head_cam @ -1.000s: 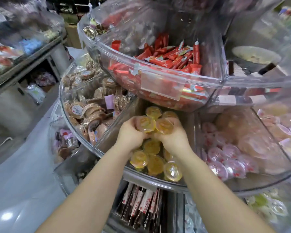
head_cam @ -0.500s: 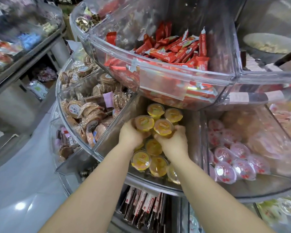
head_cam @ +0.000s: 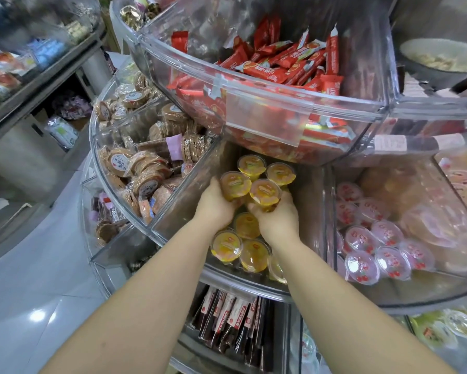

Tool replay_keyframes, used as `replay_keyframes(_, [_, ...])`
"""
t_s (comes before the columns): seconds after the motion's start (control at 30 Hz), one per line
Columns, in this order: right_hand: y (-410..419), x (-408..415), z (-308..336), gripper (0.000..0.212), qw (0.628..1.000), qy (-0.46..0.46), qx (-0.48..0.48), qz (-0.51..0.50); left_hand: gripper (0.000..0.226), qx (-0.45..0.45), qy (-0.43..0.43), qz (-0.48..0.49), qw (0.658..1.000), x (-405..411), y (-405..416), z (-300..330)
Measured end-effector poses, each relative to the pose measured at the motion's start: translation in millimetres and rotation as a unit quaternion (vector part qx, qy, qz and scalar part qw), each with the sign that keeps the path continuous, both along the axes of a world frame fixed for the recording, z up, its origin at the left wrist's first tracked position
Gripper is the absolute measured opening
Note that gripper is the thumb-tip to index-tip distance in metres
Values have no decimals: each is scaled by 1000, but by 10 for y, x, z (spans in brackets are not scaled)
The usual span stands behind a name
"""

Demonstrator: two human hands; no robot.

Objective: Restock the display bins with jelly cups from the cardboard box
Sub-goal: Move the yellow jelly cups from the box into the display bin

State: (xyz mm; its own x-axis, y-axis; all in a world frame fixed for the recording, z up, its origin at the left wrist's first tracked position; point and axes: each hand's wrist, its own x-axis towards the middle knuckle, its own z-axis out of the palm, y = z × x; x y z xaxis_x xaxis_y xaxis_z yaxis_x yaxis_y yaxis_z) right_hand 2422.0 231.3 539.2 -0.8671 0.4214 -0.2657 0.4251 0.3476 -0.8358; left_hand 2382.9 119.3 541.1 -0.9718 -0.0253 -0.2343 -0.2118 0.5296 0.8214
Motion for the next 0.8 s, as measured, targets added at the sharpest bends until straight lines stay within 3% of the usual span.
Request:
replay_keyframes(0.1, [4, 13, -1, 39, 1000, 9, 14, 15, 66, 12, -27, -22, 999, 17, -21, -13])
replay_keyframes(0.37, [4, -4, -24, 37, 999, 30, 35, 12, 41, -60, 54, 71, 994, 42, 47, 42])
replay_keyframes(0.53, [-12, -21, -52, 25, 998, 31, 45, 12, 40, -78, 57, 34, 995, 12, 3, 1])
replay_keyframes(0.8, [-40, -57, -86, 24, 998, 26, 51, 11, 47, -33, 35, 55, 997, -20, 14, -20])
